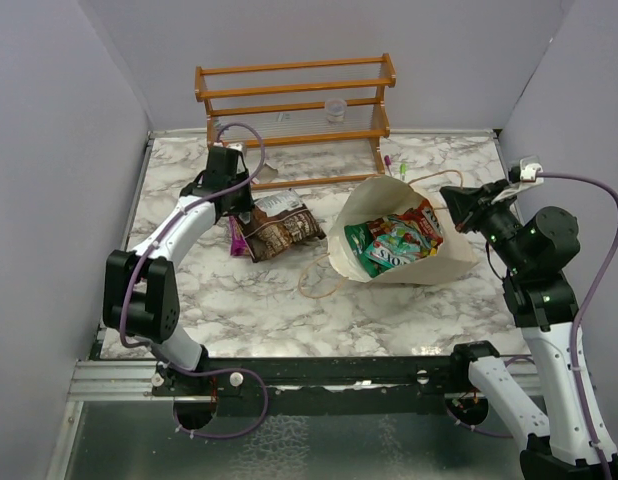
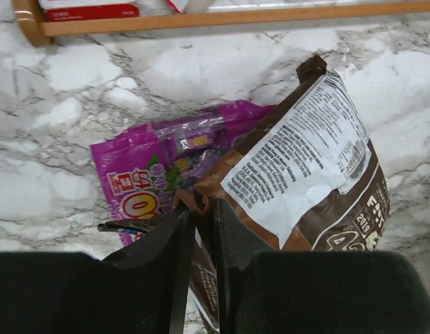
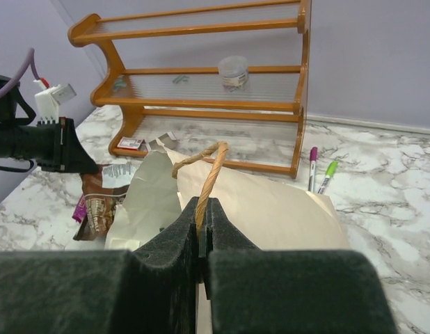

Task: Take the snacks out of the paper bag
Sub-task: Place the snack at the center of the board.

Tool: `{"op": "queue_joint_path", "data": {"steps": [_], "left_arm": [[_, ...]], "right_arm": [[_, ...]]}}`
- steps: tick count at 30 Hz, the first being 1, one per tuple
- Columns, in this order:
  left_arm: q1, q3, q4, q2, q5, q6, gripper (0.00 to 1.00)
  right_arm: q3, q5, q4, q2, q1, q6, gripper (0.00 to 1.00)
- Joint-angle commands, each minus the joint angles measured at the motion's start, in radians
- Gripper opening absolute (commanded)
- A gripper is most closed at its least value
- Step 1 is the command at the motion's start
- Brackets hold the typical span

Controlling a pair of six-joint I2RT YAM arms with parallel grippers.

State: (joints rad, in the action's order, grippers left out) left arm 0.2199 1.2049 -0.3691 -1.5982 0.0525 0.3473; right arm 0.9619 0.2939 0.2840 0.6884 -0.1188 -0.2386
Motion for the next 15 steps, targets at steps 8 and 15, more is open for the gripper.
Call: {"op": "queue_joint_path", "data": {"steps": [8, 15], "left_arm": [[-0.005, -0.022, -0.005, 0.098, -0.184, -0.059, 0.57], [0.021, -0.089, 0.1, 0.225, -0.011, -0.047, 0.78]], "right_arm": [[0.002, 0.043, 0.003, 0.019, -0.005, -0.005, 0.02], [-0.035, 0.085, 0.023, 0.002, -0.005, 0.036, 0.02]]}}
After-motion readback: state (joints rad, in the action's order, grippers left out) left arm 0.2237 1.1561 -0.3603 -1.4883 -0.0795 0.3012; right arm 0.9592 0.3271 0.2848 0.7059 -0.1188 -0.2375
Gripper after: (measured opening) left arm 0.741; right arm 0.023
